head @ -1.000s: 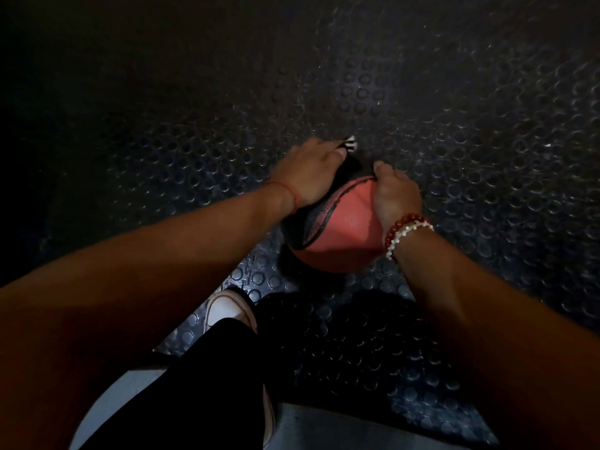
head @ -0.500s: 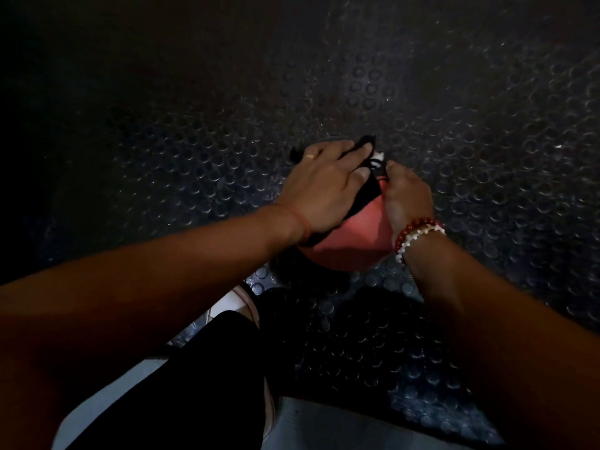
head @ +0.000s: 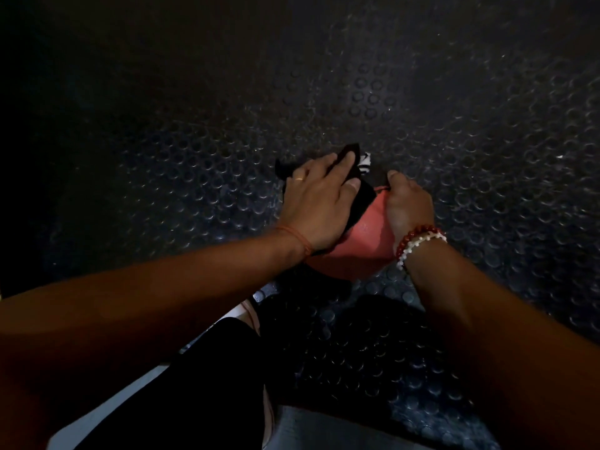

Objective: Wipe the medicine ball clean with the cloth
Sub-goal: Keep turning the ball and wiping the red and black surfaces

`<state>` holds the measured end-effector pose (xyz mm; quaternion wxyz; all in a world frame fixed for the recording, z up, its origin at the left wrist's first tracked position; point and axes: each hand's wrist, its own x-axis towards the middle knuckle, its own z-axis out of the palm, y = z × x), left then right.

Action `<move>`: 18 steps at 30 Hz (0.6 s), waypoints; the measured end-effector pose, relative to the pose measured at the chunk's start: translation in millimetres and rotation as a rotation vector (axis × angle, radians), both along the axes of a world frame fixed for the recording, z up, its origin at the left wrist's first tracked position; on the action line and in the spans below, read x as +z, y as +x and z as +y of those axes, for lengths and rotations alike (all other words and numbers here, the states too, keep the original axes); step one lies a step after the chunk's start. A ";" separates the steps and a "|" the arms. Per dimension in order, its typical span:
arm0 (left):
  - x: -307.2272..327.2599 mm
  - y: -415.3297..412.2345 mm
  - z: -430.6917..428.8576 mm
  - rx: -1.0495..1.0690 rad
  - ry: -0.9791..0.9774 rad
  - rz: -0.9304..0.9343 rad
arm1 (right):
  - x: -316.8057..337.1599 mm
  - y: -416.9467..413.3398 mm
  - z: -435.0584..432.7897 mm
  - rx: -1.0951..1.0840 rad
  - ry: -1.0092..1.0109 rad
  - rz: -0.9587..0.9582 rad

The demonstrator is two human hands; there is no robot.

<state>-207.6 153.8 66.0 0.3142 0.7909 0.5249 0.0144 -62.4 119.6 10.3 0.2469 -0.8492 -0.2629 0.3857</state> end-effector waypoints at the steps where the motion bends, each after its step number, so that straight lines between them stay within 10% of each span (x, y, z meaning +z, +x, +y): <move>1: -4.0 -1.3 -0.6 -0.019 0.025 0.022 | -0.3 -0.2 -0.5 0.002 0.011 0.000; 7: -13.2 4.4 30.4 -0.177 0.031 -0.072 | 1.3 -4.0 -5.7 -0.203 0.106 0.130; 14: -39.3 -7.9 42.2 0.395 -0.363 -0.289 | 5.9 -5.8 -8.2 -0.204 0.091 0.099; 18: -35.6 -13.2 9.0 0.432 -0.224 -0.298 | 9.7 -0.5 -8.3 -0.189 0.083 0.109</move>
